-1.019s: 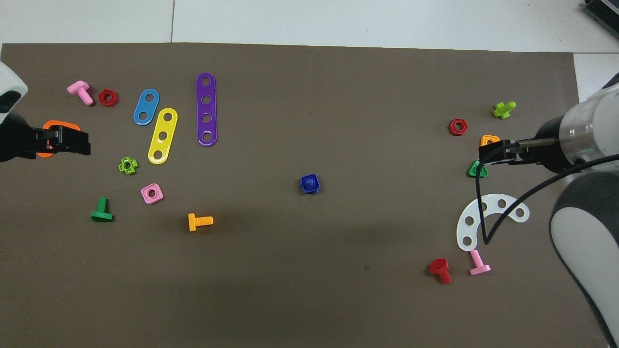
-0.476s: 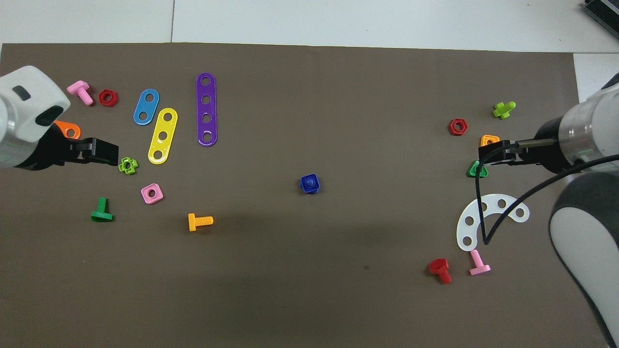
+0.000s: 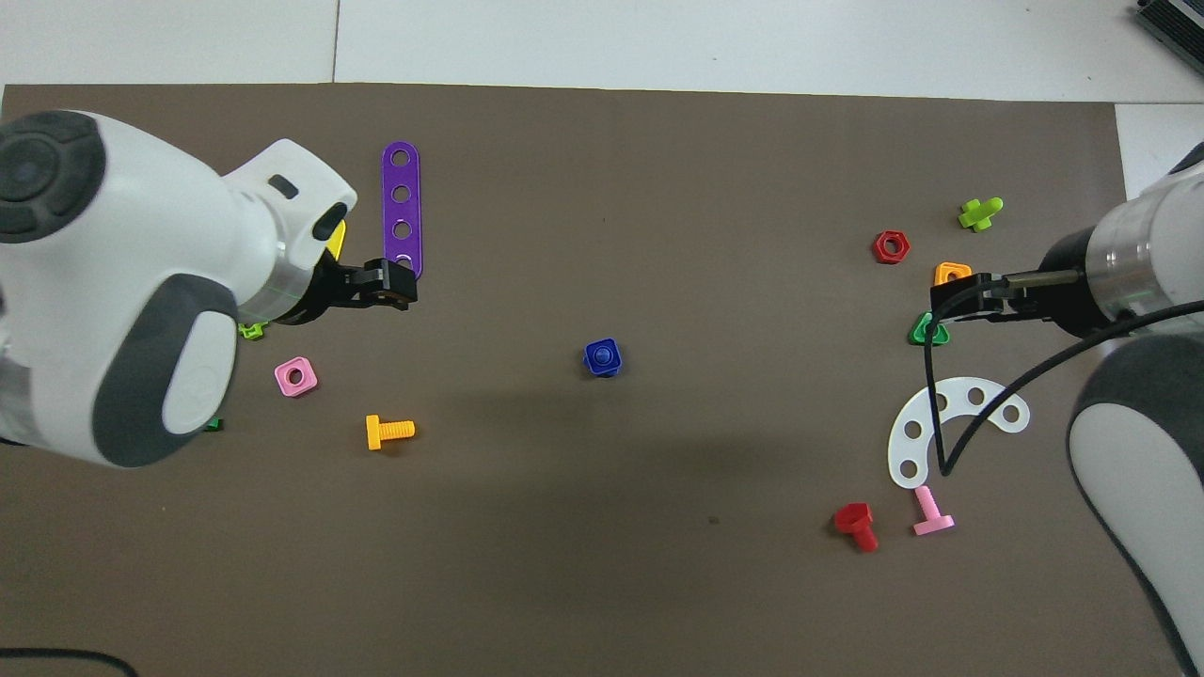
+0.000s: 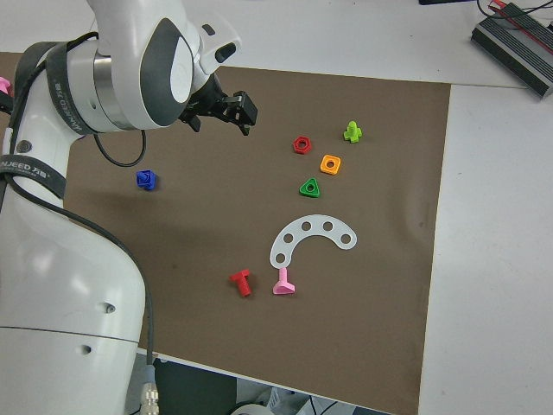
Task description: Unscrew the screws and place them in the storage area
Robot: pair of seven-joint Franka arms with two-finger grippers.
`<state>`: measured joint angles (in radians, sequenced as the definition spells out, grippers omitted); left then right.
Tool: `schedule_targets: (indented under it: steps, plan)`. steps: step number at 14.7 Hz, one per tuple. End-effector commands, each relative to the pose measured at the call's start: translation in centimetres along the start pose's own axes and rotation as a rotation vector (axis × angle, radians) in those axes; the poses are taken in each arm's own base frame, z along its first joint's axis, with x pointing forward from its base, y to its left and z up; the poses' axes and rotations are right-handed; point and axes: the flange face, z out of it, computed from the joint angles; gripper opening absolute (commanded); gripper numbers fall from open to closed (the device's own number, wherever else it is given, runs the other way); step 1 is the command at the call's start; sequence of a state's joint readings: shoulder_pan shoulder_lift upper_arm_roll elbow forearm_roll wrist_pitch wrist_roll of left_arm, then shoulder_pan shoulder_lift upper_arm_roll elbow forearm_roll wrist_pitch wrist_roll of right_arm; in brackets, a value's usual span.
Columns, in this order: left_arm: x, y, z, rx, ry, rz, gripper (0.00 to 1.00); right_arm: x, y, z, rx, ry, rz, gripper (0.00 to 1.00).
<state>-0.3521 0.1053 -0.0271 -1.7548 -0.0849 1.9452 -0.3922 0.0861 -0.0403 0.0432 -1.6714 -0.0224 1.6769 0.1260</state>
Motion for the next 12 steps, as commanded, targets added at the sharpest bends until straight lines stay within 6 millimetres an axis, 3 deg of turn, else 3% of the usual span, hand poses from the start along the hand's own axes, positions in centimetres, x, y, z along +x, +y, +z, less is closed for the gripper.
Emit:
schedule_targets:
  steps: [1,2,5,8,12]
  plan:
    - [0.5,3.4,2.9,-0.075,0.024,-0.036,1.0,-0.7,0.1,-0.2,0.008,0.002,0.018,1.0]
    - [0.5,4.8,3.3,-0.102,0.041,-0.026,1.0,-0.7,0.1,-0.2,0.008,0.002,0.018,1.0]
    - [0.3,10.4,8.5,-0.123,0.068,0.002,0.99,-0.7,0.1,-0.2,0.008,0.002,0.019,1.0]
    - [-1.4,15.1,13.6,-0.123,0.07,0.046,0.99,-0.7,0.1,-0.2,0.008,0.002,0.019,1.0]
    - [-3.9,18.4,18.3,-0.074,0.076,0.147,0.99,-0.7,0.2,-0.2,0.007,0.002,0.021,1.0]
